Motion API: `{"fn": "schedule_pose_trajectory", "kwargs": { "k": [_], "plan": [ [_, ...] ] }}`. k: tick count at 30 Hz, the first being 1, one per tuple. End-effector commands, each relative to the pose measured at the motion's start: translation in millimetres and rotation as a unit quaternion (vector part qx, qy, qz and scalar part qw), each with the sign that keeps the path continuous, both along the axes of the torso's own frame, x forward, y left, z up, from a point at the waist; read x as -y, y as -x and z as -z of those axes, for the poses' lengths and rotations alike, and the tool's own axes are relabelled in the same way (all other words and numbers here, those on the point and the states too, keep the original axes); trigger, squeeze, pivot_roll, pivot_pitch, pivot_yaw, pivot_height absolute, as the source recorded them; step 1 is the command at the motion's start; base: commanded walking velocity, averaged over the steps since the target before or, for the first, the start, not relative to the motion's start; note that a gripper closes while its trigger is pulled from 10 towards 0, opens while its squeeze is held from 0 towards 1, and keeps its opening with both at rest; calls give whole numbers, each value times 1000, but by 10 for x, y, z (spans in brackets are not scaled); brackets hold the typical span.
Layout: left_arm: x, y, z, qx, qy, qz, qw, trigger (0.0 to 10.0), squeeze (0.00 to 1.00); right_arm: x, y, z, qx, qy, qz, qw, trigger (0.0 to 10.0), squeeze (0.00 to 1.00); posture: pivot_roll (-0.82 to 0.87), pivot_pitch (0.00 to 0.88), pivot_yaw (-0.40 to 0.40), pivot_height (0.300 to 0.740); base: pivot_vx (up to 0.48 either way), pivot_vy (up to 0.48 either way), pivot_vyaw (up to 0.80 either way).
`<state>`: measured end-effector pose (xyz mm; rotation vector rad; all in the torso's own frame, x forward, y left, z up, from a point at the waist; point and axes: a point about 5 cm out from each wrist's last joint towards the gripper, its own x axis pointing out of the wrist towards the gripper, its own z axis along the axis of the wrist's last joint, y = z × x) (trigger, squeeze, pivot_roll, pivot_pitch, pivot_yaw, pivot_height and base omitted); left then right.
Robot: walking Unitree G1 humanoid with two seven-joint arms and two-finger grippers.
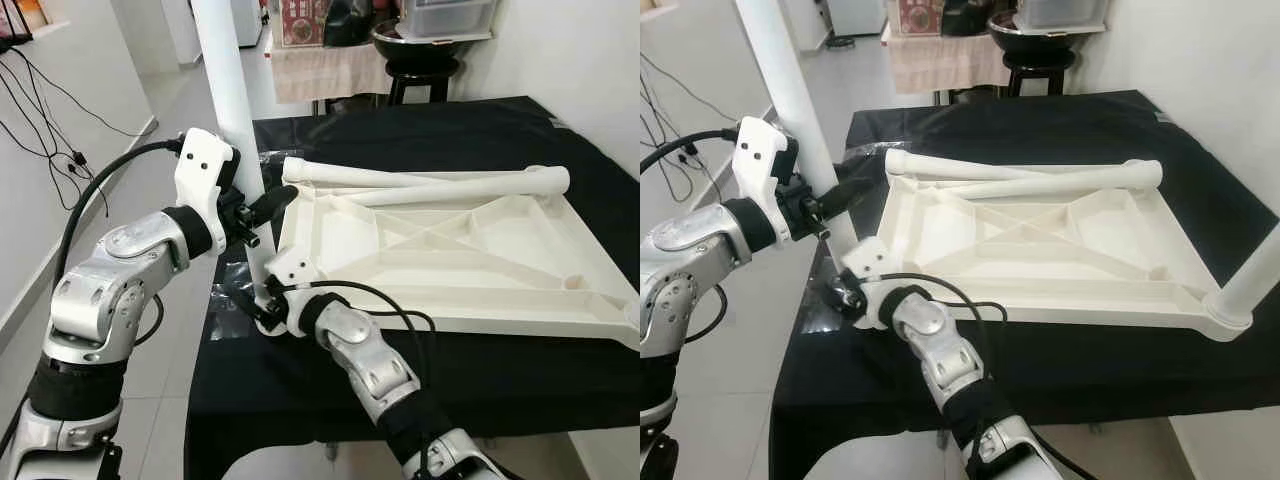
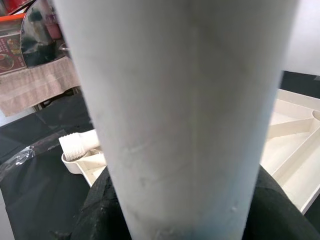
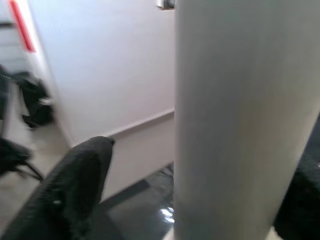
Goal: Building children table
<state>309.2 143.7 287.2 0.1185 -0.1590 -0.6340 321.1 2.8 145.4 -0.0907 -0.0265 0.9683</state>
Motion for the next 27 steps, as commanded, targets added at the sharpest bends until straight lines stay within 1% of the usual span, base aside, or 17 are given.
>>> {"fn": "schedule_pose_trajectory", "kwargs": {
  "k": [1,2,4,5,6,7,9,14,15,18,19,23,27],
  "plan": [
    [-33,1,-2,5,-11,-14,1000,0,0,-13,-22,-164,18,-26,-82,996,10000,1000,-7,37,38,740,0,0,0],
    [-33,2,-5,5,-12,-13,1000,0,0,89,-59,-216,32,-20,-134,990,10000,1000,-4,38,38,740,0,0,0],
    [-33,2,-5,5,-12,-13,1000,0,0,89,-59,-216,32,-20,-134,990,10000,1000,-4,38,38,740,0,0,0],
    [-33,2,-7,5,-12,-13,1000,0,0,158,-75,-250,40,-14,-165,985,10000,745,-4,38,38,740,0,0,0],
    [-34,3,-9,6,-12,-13,1000,0,0,222,-151,-284,41,-6,-171,984,10000,0,-4,39,39,740,0,0,0],
    [-34,3,-9,6,-12,-13,1000,0,0,222,-151,-284,41,-6,-171,984,10000,0,-4,39,39,740,0,0,0],
    [-32,8,-8,5,-12,-12,1000,0,0,268,-260,-322,33,-1,-158,987,10000,0,-1,40,39,740,0,0,0],
    [-26,22,-5,5,-12,-11,1000,0,0,258,-316,-334,25,5,-155,988,10000,0,5,45,38,740,0,0,0],
    [-25,37,-3,4,-13,-10,1000,0,0,221,-332,-323,17,11,-163,986,6784,0,12,50,37,740,0,0,0],
    [-25,42,-3,4,-14,-9,1000,0,0,210,-333,-318,15,13,-167,986,6784,0,12,50,37,740,0,0,0],
    [-27,49,-5,4,-14,-9,1000,0,0,200,-330,-311,13,12,-176,984,0,0,14,59,37,740,0,0,0],
    [-33,59,2,2,-14,-10,1000,0,0,187,-315,-293,8,9,-191,982,0,0,16,61,36,740,0,0,0],
    [-34,60,6,1,-14,-11,1000,0,0,193,-319,-281,6,7,-193,981,0,0,15,63,36,740,0,0,0]
  ]
}}
